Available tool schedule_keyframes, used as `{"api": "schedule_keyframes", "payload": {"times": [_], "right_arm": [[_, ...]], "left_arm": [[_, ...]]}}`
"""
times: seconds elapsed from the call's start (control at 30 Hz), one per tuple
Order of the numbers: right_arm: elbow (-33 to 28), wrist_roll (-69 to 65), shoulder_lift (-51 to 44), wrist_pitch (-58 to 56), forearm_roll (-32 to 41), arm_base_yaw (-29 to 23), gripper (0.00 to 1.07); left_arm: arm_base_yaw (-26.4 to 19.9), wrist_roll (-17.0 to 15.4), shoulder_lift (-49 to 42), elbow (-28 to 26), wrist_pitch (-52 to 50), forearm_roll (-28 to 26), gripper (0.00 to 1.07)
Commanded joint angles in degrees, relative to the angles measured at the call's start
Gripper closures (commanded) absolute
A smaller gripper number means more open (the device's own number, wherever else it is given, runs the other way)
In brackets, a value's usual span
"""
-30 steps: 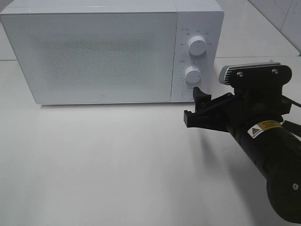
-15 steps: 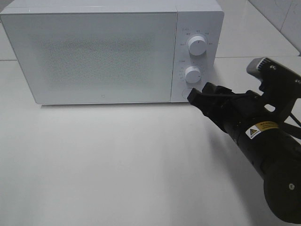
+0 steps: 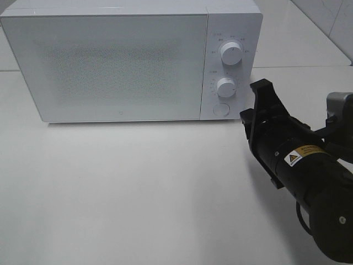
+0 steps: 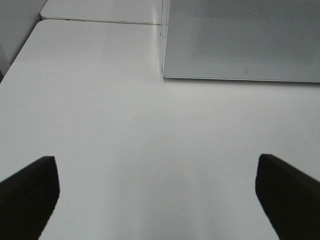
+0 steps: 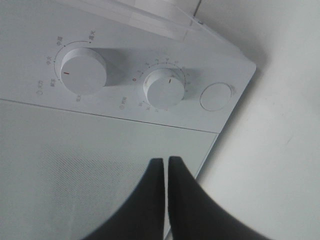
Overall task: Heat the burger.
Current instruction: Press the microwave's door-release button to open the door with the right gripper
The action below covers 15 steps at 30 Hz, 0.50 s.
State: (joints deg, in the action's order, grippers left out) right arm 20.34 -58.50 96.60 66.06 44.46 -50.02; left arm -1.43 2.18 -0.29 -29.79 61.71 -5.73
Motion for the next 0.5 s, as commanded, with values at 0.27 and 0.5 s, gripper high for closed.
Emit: {"api": "schedule_keyframes", "payload": {"times": [0.27, 0.5], "right_arm": [[0.46, -12.89, 1.55, -0.52, -3.32, 0.0, 1.07], [1.15, -18.74, 5.96, -0.57, -3.67, 0.0, 1.07]], "left_arm": [[0.11, -0.11, -0.86, 0.06, -0.4, -0.06, 0.06], [0.11, -0.11, -0.86, 0.06, -0.4, -0.06, 0.06]]}}
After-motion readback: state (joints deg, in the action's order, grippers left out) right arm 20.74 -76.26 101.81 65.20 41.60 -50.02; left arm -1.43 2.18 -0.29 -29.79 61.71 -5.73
